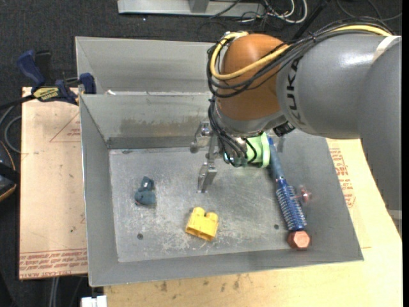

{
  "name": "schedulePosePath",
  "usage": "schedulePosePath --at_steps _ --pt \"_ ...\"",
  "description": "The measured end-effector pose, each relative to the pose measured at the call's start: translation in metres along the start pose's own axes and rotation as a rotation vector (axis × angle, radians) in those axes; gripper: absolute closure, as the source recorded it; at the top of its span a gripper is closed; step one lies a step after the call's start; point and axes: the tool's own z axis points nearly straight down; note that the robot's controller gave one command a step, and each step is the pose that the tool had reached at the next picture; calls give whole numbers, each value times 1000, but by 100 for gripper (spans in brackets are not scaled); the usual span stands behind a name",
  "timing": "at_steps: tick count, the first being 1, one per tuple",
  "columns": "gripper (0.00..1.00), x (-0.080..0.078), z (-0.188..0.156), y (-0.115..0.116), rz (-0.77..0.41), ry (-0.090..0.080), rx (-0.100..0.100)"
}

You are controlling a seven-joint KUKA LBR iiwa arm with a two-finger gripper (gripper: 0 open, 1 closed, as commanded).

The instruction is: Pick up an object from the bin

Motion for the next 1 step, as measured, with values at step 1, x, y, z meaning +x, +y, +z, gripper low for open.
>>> schedulePosePath --at_steps 1 --pt "0 54 45 -17 -58 2 2"
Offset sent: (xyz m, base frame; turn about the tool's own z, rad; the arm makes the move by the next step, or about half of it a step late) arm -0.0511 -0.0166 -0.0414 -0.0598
